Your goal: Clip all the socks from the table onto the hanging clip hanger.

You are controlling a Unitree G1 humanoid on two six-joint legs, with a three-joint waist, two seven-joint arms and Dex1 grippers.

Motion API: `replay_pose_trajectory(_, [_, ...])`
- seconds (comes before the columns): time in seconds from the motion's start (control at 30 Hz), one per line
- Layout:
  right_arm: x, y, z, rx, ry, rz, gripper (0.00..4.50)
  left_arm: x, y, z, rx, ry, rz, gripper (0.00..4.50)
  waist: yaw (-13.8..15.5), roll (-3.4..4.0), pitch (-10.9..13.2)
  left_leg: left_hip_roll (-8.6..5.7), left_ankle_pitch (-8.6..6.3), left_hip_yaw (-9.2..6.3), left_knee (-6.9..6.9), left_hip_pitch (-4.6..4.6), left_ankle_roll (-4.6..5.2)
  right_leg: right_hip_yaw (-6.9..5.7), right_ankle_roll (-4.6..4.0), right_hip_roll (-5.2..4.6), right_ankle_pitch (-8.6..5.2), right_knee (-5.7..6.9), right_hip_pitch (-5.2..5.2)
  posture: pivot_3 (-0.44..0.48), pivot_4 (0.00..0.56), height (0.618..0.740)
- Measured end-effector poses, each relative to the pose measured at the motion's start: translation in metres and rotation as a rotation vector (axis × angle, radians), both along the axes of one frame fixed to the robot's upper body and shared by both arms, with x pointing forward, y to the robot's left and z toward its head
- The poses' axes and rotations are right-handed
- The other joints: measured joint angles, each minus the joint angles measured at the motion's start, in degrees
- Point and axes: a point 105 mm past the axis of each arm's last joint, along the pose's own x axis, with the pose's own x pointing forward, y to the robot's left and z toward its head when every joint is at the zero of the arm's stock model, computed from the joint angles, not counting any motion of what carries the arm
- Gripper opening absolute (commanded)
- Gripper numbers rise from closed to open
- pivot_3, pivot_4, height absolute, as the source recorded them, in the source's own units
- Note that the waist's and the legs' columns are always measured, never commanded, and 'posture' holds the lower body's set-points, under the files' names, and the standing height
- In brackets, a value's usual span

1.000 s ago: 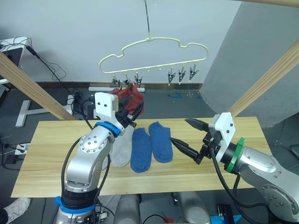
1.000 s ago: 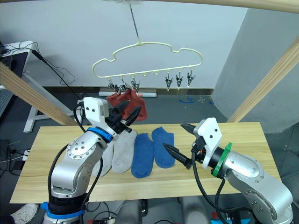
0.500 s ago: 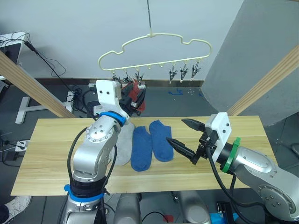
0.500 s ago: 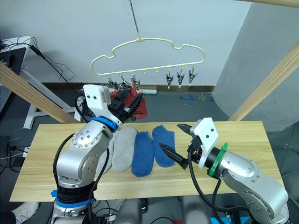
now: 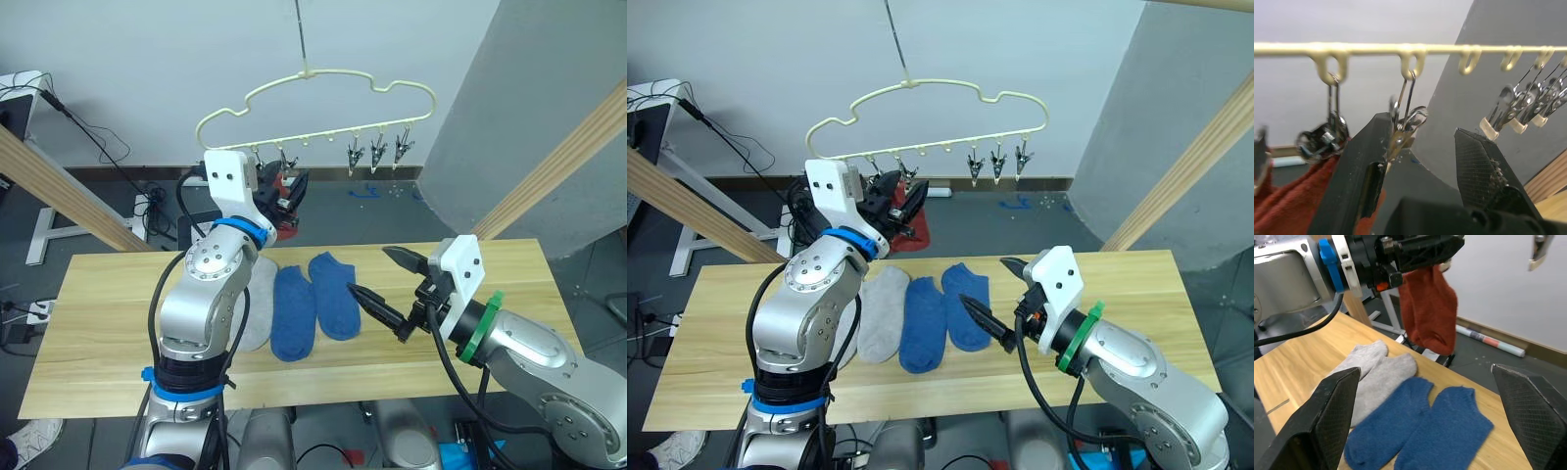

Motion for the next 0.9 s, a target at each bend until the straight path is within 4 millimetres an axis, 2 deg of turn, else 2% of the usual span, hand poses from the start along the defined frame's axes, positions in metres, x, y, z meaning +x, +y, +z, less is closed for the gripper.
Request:
replay_pose_trajectory(0.37, [-0.004, 0.001, -0.006, 0.004, 0.026, -0.019, 4.48, 0.006, 0.002, 0.000, -0.001, -0.008, 0.014, 2.31, -0.6, 0.00, 0.1, 0.00, 0.01, 0.04, -0.20, 0.00, -0.01, 0.04, 0.01, 0.00, -0.01, -0.12, -0.05, -0.363, 0.396, 0.740])
replay_pose_trajectory(0.9, [-0.004, 0.001, -0.005, 0.007, 0.018, -0.019, 4.48, -0.003, 0.022, -0.007, 0.019, 0.004, 0.076, 2.31, -1.1, 0.00, 0.3, 0.00, 0.01, 0.05, -0.37, 0.00, -0.01, 0.04, 0.02, -0.01, -0.03, -0.21, -0.08, -0.345, 0.400, 0.740])
